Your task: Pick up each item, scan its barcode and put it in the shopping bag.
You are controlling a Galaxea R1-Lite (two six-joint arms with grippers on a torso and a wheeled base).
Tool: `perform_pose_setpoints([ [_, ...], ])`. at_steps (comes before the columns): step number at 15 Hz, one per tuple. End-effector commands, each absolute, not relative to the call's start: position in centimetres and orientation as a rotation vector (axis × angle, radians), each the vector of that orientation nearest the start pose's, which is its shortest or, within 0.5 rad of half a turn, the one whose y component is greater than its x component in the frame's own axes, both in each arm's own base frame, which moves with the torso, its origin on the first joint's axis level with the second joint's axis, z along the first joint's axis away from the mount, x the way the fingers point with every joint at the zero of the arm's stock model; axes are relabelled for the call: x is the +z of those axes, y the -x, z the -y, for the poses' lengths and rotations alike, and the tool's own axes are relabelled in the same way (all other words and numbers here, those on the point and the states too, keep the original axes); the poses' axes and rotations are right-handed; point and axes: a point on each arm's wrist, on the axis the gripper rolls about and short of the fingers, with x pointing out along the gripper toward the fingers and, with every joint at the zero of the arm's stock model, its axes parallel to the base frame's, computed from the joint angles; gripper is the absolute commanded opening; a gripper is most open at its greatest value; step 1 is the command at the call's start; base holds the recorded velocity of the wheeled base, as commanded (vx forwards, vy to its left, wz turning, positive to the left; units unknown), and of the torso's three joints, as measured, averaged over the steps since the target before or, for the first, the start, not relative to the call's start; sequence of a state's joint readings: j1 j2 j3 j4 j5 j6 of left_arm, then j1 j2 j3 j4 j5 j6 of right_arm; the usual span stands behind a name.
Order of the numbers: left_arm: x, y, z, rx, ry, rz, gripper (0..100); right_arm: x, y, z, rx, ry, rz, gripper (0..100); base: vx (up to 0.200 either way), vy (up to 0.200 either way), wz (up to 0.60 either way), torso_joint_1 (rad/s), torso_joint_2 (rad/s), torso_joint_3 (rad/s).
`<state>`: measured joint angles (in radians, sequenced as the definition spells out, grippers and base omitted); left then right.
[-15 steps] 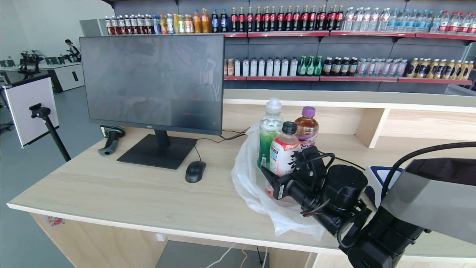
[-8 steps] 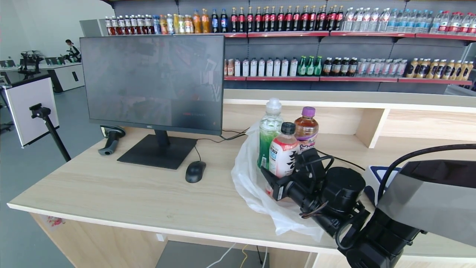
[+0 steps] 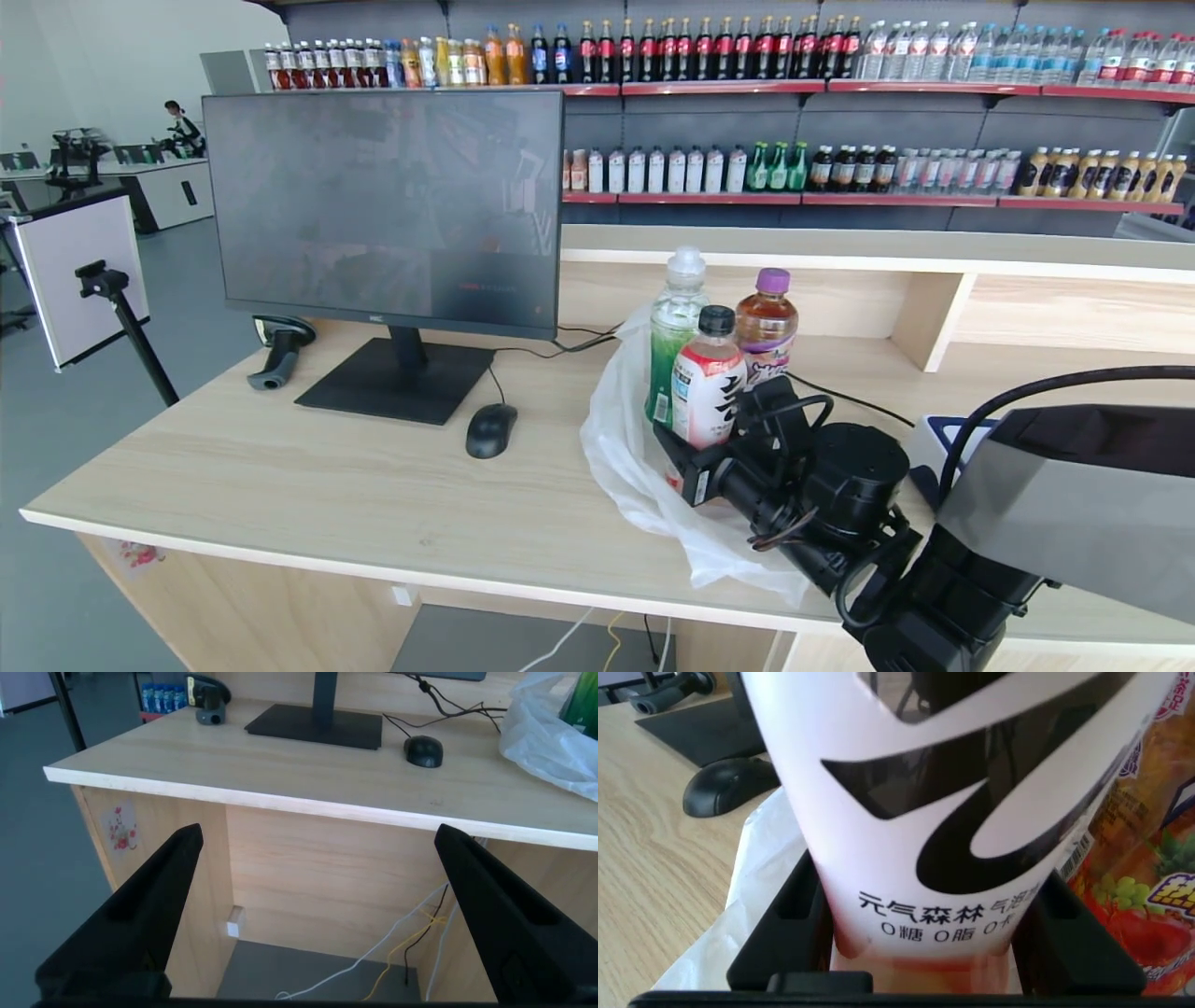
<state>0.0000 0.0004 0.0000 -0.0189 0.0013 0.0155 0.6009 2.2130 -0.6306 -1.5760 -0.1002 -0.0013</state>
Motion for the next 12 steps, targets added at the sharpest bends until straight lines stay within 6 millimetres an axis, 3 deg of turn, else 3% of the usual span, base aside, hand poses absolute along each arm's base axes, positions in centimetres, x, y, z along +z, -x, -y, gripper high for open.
perform_pose_setpoints([
  [1,7.74,2.28,0.00,0.002,-0.015,0.018,100,5.84,-29.51,-19.98,0.502,0.009,-0.025,0,0.000,0.000,0.00,0.000,0.00,0.000],
  [5,7.74,2.28,0.00,0.002,-0.015,0.018,100,5.99,-29.70,-20.11,0.502,-0.004,-0.017,0,0.000,0.000,0.00,0.000,0.00,0.000],
  [6,7.75,2.28,0.00,0.002,-0.015,0.020,100,5.99,-29.70,-20.11,0.501,-0.008,-0.018,100,0.000,0.000,0.00,0.000,0.00,0.000],
  [12,7.74,2.28,0.00,0.002,-0.015,0.018,100,6.33,-29.50,-19.96,0.500,-0.043,-0.022,100,0.000,0.000,0.00,0.000,0.00,0.000],
])
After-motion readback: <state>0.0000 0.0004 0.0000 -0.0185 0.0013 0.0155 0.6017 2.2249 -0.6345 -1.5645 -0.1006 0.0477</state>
